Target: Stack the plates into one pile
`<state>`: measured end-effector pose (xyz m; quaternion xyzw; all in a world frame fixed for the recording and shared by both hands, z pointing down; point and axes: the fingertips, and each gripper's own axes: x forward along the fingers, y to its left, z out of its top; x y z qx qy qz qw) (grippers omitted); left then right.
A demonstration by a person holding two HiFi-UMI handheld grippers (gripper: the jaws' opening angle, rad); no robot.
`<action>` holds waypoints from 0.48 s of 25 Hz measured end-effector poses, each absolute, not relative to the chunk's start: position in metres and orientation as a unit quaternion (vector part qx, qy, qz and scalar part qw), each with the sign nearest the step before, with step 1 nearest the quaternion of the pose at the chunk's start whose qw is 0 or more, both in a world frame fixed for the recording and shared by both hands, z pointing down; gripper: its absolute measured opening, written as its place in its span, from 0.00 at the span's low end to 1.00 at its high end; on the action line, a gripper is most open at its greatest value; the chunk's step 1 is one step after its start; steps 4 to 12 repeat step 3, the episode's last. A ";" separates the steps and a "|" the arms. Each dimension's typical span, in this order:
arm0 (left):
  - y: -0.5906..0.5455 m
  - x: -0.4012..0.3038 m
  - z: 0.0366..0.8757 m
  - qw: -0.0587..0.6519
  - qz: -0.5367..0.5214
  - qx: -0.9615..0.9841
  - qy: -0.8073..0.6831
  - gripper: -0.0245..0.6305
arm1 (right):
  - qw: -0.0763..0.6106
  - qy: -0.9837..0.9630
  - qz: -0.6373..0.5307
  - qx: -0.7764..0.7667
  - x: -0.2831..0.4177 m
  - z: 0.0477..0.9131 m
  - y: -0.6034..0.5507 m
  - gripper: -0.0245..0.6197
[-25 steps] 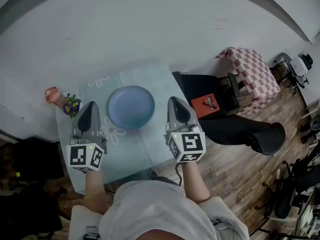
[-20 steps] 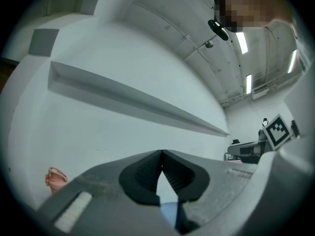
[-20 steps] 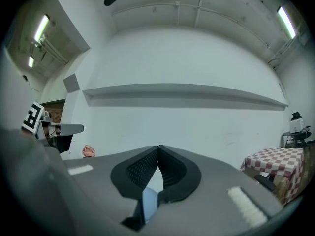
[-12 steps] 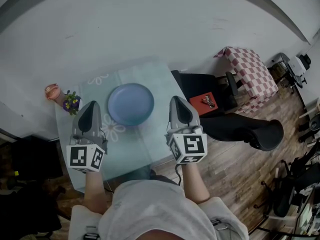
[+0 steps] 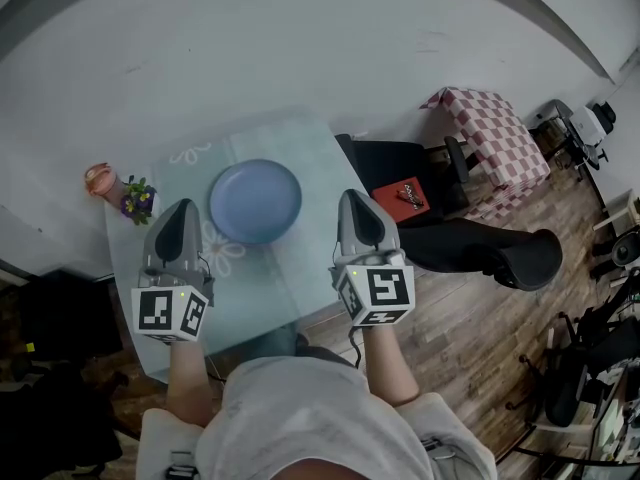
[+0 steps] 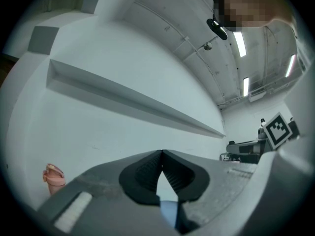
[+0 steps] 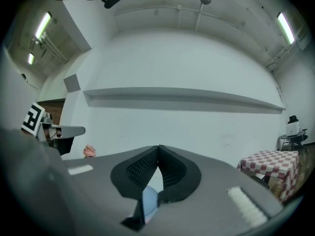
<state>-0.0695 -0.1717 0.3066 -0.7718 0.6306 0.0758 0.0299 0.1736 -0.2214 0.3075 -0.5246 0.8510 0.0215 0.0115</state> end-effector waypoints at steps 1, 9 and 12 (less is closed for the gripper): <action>-0.171 -0.068 0.306 0.031 0.076 -0.772 0.630 0.04 | 0.012 0.851 0.022 -0.525 0.175 0.307 -0.220 0.04; -0.170 -0.066 0.305 0.033 0.075 -0.774 0.628 0.04 | 0.013 0.851 0.022 -0.525 0.176 0.307 -0.219 0.04; -0.170 -0.066 0.305 0.033 0.075 -0.774 0.628 0.04 | 0.013 0.851 0.022 -0.525 0.176 0.307 -0.219 0.04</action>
